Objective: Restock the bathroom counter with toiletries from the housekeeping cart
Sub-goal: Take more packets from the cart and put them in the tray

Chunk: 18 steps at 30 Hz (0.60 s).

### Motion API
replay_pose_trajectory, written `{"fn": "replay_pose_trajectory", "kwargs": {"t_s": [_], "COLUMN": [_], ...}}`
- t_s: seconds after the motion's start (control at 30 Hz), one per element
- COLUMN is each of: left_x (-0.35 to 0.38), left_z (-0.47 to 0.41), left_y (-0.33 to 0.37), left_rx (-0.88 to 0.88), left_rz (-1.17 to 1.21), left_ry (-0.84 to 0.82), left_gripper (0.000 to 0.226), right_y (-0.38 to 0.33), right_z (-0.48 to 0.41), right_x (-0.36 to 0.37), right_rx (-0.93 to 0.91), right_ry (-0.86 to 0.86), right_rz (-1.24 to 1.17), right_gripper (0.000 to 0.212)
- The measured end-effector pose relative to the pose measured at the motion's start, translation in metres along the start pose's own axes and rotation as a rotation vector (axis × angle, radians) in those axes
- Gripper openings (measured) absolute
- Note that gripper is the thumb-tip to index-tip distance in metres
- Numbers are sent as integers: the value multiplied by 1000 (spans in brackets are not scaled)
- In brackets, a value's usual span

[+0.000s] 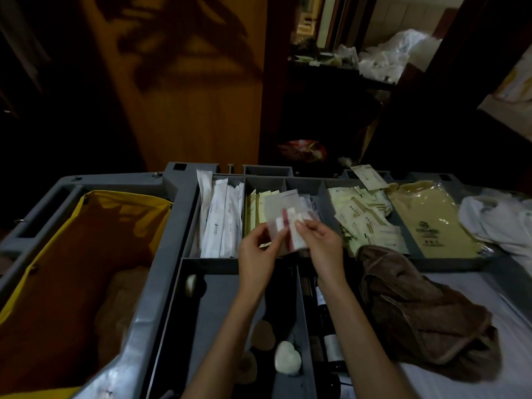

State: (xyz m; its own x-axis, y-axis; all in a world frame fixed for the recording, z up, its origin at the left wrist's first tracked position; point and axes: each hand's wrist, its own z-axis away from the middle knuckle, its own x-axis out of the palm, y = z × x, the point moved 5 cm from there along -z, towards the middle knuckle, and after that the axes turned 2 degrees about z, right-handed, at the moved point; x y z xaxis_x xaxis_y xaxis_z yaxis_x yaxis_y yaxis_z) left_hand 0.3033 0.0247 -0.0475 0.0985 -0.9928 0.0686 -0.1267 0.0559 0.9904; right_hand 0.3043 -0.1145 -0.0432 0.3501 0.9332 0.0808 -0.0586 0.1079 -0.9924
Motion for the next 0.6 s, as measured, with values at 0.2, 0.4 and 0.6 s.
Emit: {"fn": "replay_pose_trajectory", "kwargs": {"t_s": [0.2, 0.4, 0.6], "left_x": [-8, -12, -16], "left_z": [-3, -2, -2], "left_y": [-1, -2, -1], "left_rx": [-29, -42, -78], "left_rz": [-17, 29, 81], "left_ry": [59, 131, 161], "left_gripper": [10, 10, 12], "right_y": [2, 2, 5], "right_z": [1, -22, -48], "right_x": [1, -22, -12], "right_rx": [-90, -183, -164], "right_ry": [-68, 104, 4], "right_rz": [251, 539, 944], "right_gripper": [8, 16, 50]}}
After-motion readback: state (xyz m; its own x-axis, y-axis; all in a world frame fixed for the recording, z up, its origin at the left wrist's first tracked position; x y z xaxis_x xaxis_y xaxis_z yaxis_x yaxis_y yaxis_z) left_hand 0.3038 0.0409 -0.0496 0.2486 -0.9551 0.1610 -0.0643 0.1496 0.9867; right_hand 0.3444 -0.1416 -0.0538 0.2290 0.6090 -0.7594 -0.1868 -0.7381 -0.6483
